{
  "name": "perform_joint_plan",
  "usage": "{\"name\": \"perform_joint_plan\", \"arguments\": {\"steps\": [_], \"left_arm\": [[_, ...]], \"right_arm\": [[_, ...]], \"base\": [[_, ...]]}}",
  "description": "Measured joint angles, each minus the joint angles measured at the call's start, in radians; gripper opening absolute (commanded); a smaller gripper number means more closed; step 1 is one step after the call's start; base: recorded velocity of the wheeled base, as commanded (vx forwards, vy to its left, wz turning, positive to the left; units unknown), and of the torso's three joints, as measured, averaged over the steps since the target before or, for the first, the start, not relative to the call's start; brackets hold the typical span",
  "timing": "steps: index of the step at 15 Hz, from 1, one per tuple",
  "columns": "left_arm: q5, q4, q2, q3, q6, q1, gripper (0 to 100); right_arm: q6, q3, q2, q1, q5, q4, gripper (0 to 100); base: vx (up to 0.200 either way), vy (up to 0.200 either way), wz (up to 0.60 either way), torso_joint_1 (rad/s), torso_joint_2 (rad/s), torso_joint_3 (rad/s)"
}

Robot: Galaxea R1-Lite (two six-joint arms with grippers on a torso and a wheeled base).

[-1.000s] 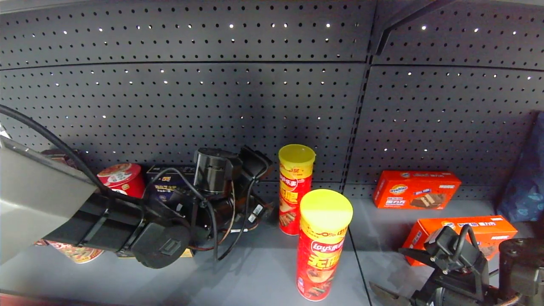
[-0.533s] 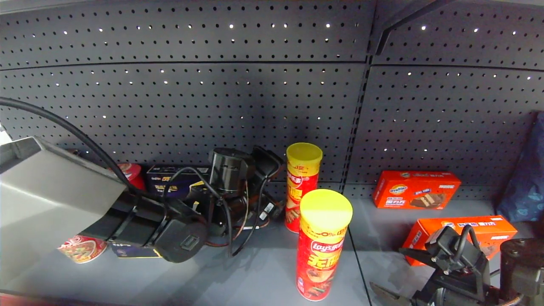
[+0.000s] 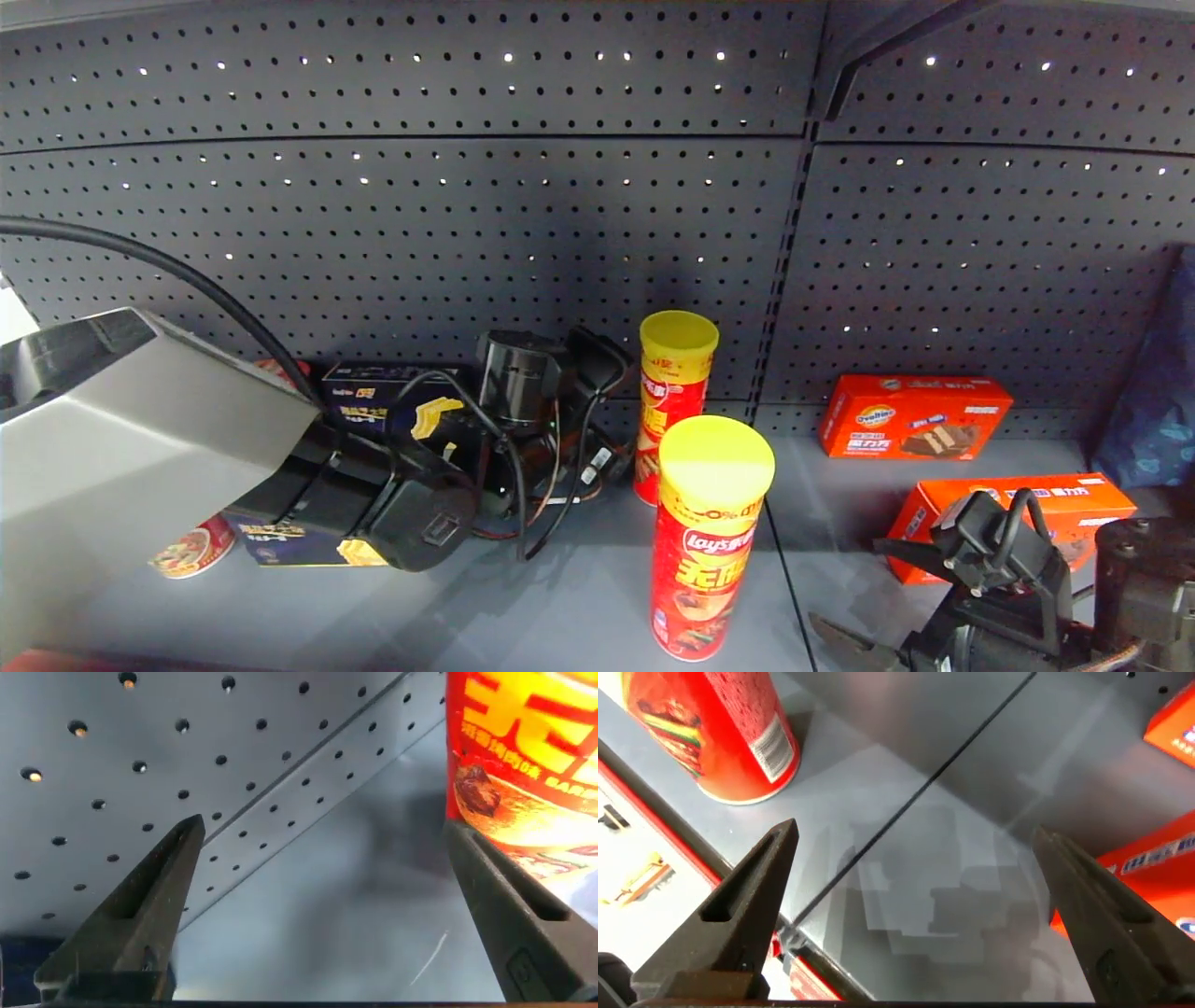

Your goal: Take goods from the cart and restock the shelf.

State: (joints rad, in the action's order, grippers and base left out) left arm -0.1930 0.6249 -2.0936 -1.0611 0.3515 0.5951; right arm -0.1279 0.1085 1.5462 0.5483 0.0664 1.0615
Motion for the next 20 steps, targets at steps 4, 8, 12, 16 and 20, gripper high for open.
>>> {"name": "perform_joint_plan", "arguments": {"steps": [4, 8, 12, 16, 20], "left_arm": [[-0.025, -0.003, 0.049, 0.037, 0.0, -0.002, 100], [-0.058, -0.002, 0.146, 0.151, -0.002, -0.005, 100], [-0.074, 0.001, 0.241, 0.213, -0.003, 0.0, 100], [-0.075, 0.0, 0.301, 0.22, -0.006, -0.005, 100], [-0.075, 0.006, 0.319, 0.22, -0.011, -0.012, 100]], "right_arm": [[0.0, 0.049, 0.023, 0.006, -0.047, -0.01, 100], [0.0, 0.07, 0.052, 0.041, -0.086, -0.017, 100], [0.001, 0.137, 0.094, 0.066, -0.136, -0.026, 100], [0.005, 0.212, 0.15, 0.09, -0.165, -0.044, 100], [0.007, 0.22, 0.174, 0.141, -0.166, -0.044, 100]], "base": [[0.0, 0.0, 0.0, 0.0, 0.0, 0.0], [0.0, 0.0, 0.0, 0.0, 0.0, 0.0], [0.0, 0.0, 0.0, 0.0, 0.0, 0.0], [0.0, 0.0, 0.0, 0.0, 0.0, 0.0], [0.0, 0.0, 0.0, 0.0, 0.0, 0.0]]}}
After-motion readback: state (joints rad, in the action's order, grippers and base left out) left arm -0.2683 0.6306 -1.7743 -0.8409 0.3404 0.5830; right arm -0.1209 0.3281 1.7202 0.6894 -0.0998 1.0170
